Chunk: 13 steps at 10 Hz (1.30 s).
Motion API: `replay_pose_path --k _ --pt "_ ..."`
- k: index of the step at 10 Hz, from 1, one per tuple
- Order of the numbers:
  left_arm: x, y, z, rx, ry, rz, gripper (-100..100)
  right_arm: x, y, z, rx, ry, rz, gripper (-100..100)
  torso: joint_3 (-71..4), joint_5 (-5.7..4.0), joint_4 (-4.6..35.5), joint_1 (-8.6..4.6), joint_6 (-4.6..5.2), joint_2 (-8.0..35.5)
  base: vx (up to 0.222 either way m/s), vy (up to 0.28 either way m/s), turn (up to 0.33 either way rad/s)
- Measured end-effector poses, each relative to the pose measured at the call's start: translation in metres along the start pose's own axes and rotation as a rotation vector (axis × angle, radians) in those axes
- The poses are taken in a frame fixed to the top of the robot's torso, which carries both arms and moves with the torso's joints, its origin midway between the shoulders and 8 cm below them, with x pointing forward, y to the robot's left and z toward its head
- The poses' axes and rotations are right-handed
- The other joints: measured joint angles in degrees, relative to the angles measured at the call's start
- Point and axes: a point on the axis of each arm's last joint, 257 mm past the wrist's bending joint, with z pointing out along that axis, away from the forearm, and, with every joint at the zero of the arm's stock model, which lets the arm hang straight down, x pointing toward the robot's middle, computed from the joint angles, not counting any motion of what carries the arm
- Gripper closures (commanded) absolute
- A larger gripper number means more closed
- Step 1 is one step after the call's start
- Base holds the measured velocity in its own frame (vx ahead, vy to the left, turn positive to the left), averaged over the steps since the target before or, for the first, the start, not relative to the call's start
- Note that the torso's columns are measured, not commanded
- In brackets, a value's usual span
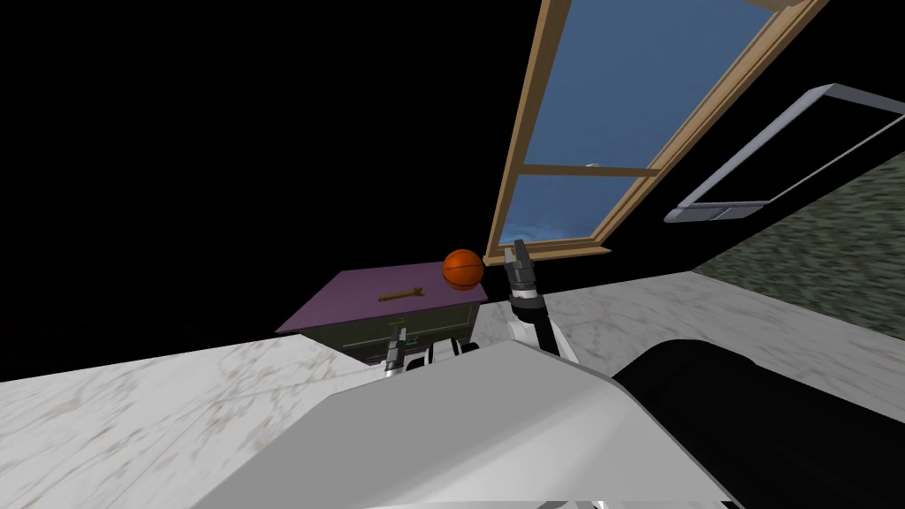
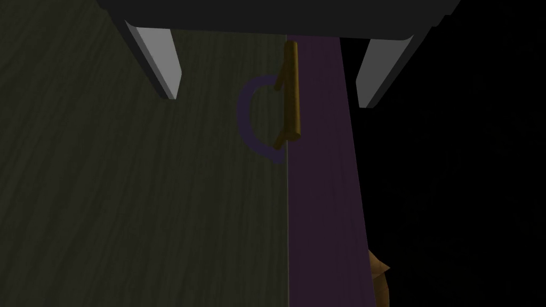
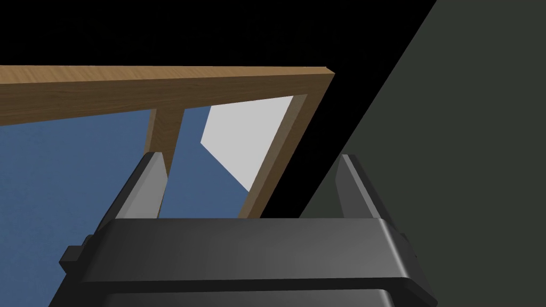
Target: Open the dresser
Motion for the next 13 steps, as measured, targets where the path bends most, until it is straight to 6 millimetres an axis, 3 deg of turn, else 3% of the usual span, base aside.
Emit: replay_pose_path --k 3,4,9,10,13 --pt "0.002 0.000 0.029 -0.002 0.006 -0.002 -100 0.000 0.000 0.000 0.000 0.000 0.000 0 0.0 0.00 0.0 -0.02 -0.01 0.0 -0.029 0.003 0.014" --pt "0.003 0.000 0.030 -0.004 0.006 -0.001 100 0.000 0.000 0.000 0.000 0.000 0.000 0 -0.1 -0.01 0.0 -0.02 -0.01 -0.1 0.010 -0.002 -0.022" --pt "-0.001 0.002 -0.002 -0.005 -0.001 0.000 100 0.000 0.000 0.000 0.000 0.000 0.000 0 -0.1 0.00 0.0 0.01 -0.01 -0.1 0.024 -0.002 -0.014" --pt "-0.001 0.001 -0.003 -0.004 -0.001 0.000 -100 0.000 0.000 0.000 0.000 0.000 0.000 0 0.0 0.00 0.0 -0.01 0.00 0.0 0.000 0.000 0.000" --pt "-0.030 0.003 -0.003 -0.009 0.019 0.060 -100 0.000 0.000 0.000 0.000 0.000 0.000 0 0.0 0.00 0.0 0.00 0.00 0.0 -0.019 0.002 0.005"
